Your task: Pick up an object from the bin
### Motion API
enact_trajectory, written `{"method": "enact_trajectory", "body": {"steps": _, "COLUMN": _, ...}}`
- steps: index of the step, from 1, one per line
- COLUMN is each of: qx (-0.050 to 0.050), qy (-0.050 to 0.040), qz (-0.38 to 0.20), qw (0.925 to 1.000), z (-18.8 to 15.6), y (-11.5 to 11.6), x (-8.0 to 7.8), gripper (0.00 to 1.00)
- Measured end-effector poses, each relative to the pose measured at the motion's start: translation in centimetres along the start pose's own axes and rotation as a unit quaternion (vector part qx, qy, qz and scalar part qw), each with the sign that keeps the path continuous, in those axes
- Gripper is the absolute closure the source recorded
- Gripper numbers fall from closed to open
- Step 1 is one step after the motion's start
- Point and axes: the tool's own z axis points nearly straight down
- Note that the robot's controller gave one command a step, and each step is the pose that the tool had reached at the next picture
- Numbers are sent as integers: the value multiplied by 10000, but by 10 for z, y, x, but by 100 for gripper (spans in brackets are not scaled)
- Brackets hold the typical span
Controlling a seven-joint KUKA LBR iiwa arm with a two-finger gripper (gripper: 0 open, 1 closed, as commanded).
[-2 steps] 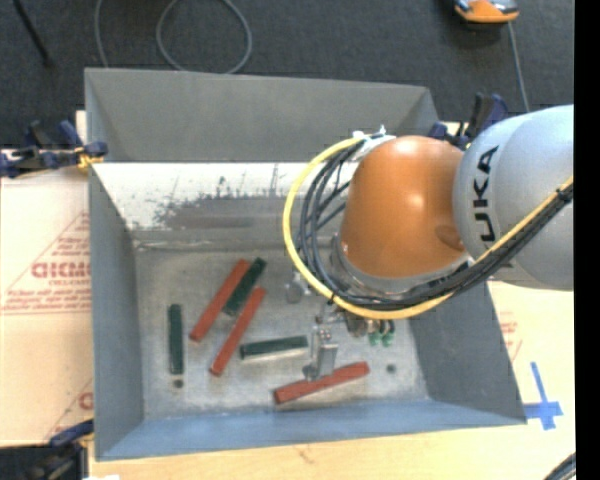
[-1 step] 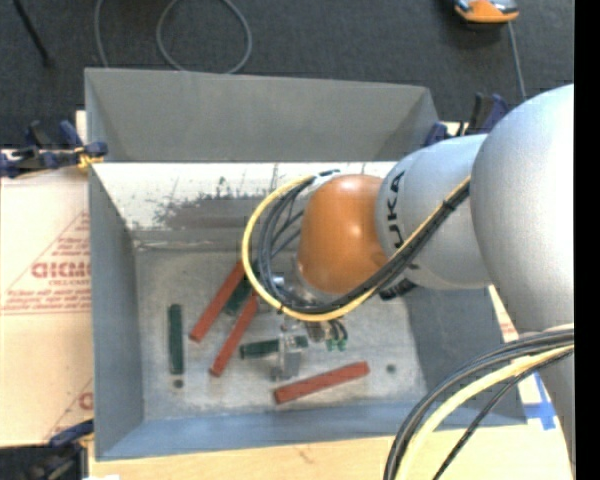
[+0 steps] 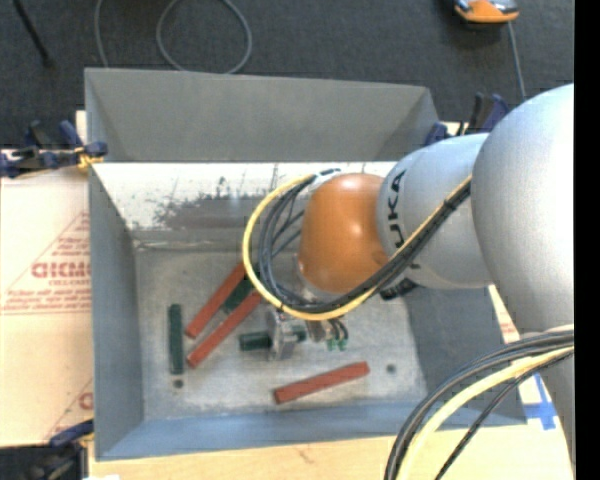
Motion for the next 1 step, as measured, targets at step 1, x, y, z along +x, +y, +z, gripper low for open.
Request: {"method": "enact_trajectory", "body": {"steps": 1, "qx": 2, "qy": -7, "qz": -128, "qw": 9999, "z": -157, "y": 29, "x": 6, "gripper": 100}}
